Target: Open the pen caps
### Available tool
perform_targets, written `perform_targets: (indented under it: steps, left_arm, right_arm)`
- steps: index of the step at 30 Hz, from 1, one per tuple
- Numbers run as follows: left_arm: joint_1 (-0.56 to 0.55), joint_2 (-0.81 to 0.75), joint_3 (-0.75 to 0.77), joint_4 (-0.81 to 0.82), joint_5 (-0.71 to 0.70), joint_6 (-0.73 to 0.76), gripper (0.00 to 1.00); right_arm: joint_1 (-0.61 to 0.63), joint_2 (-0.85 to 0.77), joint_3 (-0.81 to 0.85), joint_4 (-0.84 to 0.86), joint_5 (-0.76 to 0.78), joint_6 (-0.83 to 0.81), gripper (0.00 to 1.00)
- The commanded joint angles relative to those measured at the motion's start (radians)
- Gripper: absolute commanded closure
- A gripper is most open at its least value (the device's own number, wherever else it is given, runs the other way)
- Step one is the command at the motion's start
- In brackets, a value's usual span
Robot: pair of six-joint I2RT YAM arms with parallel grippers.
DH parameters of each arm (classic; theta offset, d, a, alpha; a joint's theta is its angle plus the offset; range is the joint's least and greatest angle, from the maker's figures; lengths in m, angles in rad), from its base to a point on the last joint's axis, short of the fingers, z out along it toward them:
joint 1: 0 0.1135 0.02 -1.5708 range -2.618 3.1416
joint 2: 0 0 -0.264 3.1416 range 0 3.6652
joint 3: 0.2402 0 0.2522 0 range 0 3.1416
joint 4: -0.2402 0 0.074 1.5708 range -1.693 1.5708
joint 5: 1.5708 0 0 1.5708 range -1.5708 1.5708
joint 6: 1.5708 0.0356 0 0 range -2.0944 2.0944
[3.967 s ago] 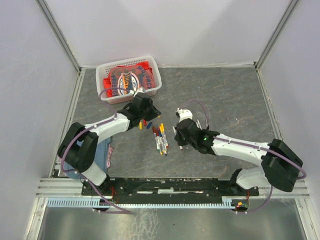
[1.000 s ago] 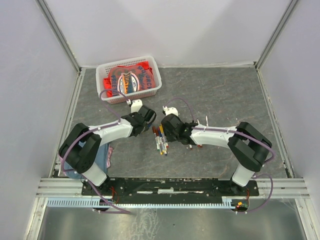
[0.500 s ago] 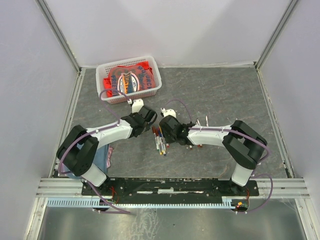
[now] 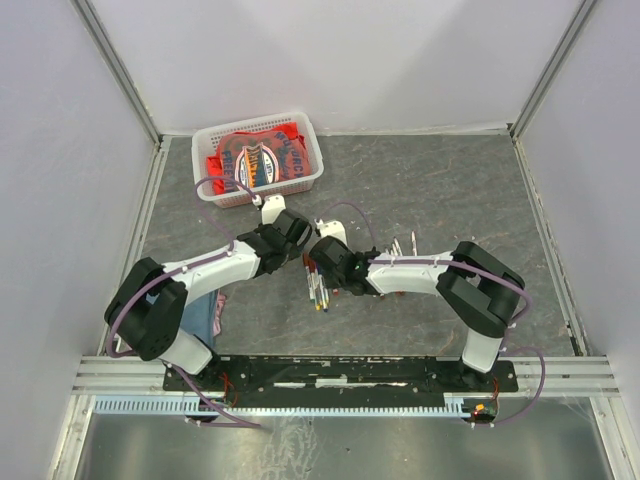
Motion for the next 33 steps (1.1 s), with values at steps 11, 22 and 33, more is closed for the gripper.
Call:
perform_targets:
  steps: [11,22,33]
  left_arm:
    - [-0.004,-0.026,0.018,0.04,0.055,-0.039,0.55]
    - [0.0,-0.103,-0.021,0.153,0.232,-0.129,0.5]
    - [0.028,-0.135,-0.06,0.218,0.369,-0.173,0.47]
  right_arm:
    - [0.013,-0.011,-0.055,-0.045,0.047,0.074,0.98]
    - [0.014,-0.136,-0.125,0.023,0.081,0.09,0.99]
    - [0.044,-0.233,-0.167,0.072,0.062,0.099,0.99]
